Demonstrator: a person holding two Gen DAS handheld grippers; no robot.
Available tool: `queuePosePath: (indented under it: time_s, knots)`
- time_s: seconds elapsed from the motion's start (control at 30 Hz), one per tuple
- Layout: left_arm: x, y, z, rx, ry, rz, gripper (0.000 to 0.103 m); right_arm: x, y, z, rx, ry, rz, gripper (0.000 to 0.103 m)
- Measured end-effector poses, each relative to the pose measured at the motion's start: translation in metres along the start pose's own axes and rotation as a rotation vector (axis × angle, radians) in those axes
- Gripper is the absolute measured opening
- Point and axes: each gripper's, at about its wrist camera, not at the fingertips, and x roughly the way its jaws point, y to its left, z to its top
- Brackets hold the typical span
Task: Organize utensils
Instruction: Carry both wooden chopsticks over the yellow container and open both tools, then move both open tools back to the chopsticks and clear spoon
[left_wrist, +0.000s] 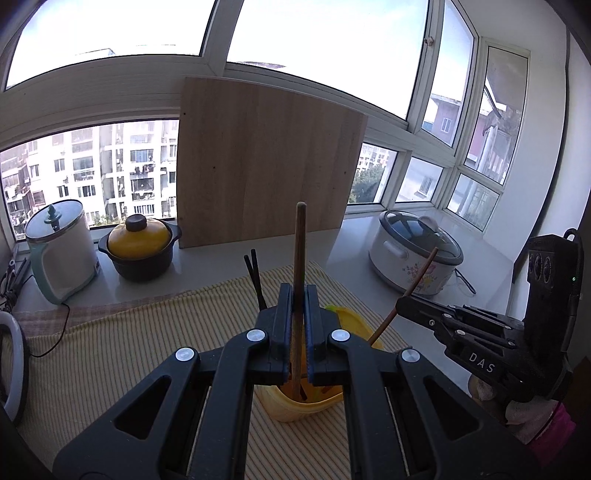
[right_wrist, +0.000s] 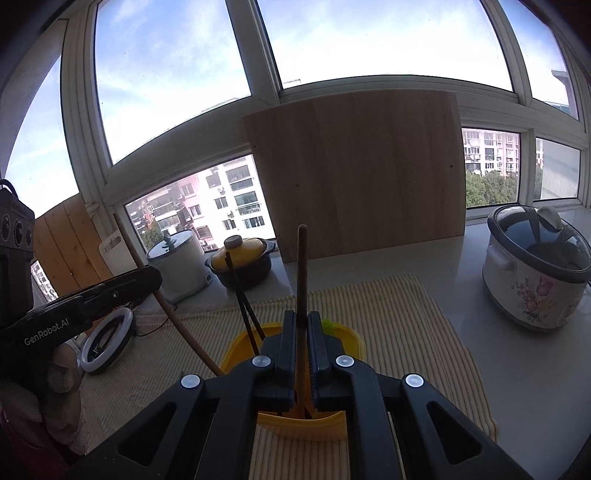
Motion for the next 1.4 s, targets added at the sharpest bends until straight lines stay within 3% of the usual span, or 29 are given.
queuePosePath:
  time_s: [0.43,0.53,0.57,0.67,0.77,0.9,0.97,1.17,1.4]
  knots:
    - [0.025,0.003,-0.033,-0.024,0.100,0.001,0.004,0.021,-0.008,-0.017,0.013,0.067,-0.021,0.006]
    - [0.023,0.008,-0.039,-0.028,0.117,0.010,0.004,0.020,-0.007,-0.019,0.005,0.066,-0.031,0.016]
    - [0.022,0.010,-0.041,-0.032,0.127,0.016,0.007,0.019,-0.006,-0.019,0.001,0.063,-0.037,0.020]
    - [0.019,0.021,-0.049,-0.052,0.149,0.049,0.030,0.016,-0.003,-0.020,-0.013,0.057,-0.048,0.027]
    - [0.012,0.036,-0.057,-0.085,0.170,0.085,0.038,0.013,0.002,-0.021,-0.021,0.054,-0.048,0.029]
    - [0.003,0.063,-0.072,-0.138,0.211,0.145,0.069,0.009,0.014,-0.024,-0.046,0.050,-0.044,0.040]
    - [-0.006,0.079,-0.082,-0.148,0.214,0.179,0.070,0.006,0.021,-0.026,-0.059,0.048,-0.034,0.054]
    - [-0.037,0.117,-0.114,-0.173,0.215,0.279,0.079,0.003,0.056,-0.034,-0.157,0.057,-0.003,0.067]
    - [-0.061,0.151,-0.151,-0.183,0.251,0.357,0.080,0.010,0.105,-0.048,-0.264,0.100,0.076,0.076]
